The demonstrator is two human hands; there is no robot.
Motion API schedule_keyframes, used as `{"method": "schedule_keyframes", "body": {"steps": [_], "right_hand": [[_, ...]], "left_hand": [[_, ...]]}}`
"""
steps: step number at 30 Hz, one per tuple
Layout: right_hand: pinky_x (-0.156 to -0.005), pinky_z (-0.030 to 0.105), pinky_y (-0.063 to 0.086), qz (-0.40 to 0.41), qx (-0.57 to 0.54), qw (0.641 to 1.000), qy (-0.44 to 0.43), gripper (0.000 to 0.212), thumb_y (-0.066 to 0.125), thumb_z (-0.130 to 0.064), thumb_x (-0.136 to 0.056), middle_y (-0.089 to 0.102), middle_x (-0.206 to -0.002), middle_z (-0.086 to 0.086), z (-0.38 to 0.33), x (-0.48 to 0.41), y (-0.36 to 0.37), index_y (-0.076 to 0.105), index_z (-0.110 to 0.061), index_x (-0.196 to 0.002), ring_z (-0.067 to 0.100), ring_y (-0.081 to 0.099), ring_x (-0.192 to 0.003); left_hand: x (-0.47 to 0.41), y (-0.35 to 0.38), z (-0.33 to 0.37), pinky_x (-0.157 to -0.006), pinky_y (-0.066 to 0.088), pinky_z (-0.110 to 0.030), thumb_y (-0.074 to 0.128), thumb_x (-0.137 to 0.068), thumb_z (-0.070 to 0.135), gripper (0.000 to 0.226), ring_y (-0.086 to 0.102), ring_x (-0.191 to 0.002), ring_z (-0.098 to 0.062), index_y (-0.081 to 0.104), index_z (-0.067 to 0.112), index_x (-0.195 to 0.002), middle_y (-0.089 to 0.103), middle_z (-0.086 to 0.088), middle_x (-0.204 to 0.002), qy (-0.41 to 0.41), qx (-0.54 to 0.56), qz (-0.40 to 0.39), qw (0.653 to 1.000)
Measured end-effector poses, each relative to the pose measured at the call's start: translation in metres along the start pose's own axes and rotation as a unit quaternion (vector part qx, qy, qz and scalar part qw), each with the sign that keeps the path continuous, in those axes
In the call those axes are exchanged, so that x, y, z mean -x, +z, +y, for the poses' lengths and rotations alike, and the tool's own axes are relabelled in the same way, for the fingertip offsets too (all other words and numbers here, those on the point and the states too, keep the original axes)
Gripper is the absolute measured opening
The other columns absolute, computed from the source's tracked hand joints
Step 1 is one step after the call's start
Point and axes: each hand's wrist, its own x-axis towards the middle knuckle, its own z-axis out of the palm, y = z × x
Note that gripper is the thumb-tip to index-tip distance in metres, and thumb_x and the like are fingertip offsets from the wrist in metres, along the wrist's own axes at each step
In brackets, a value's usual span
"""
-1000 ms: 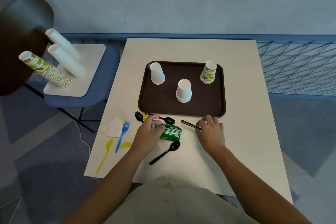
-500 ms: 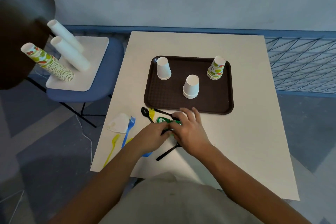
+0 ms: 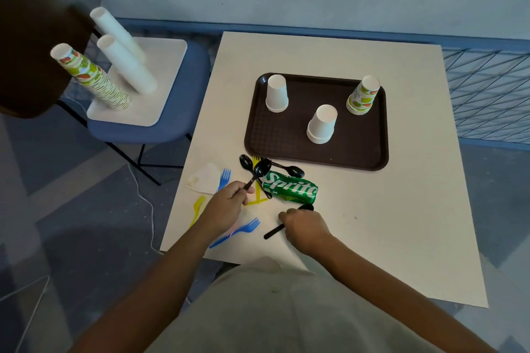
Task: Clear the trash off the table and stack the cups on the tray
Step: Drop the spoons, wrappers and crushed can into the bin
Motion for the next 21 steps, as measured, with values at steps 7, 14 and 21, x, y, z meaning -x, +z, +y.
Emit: {"method": "schedule_keyframes", "body": {"steps": [7,14,21], "right_hand": [[-0.068,0.039,0.049,-0.004,0.028,1.0,-0.008,0.024,0.05,-0.004,-0.095,0.061,-0.108,0.006,-0.003,-0.004,0.002,0.055,-0.015,-0.116,0.032,0.066,-0.093],[-0.049,0.031,0.046,0.137,0.029,0.989,-0.045,0.018,0.075,-0.015,-0.079,0.061,-0.082,-0.003,-0.025,-0.009,-0.025,0.062,-0.02,-0.09,0.025,0.066,-0.067],[-0.047,0.027,0.04,0.226,0.06,0.965,-0.119,0.037,0.084,-0.007,-0.057,0.059,-0.069,-0.004,-0.072,-0.034,-0.064,0.069,-0.019,-0.089,0.021,0.059,-0.053]], "left_hand": [[0.003,-0.011,-0.006,-0.067,0.038,-0.035,0.043,-0.107,0.018,0.03,0.047,-0.068,-0.014,0.071,0.029,-0.102,0.059,0.002,-0.08,-0.016,0.035,0.01,0.999],[-0.001,-0.023,-0.012,-0.067,0.047,-0.033,0.041,-0.107,0.032,0.029,0.051,-0.074,-0.015,0.069,0.026,-0.104,0.056,0.0,-0.087,-0.051,0.028,0.003,0.998],[-0.005,-0.027,0.006,-0.063,0.047,-0.032,0.022,-0.102,0.069,0.068,0.053,-0.066,-0.022,0.053,0.015,-0.074,0.052,-0.007,-0.071,-0.151,0.029,-0.041,0.987]]}}
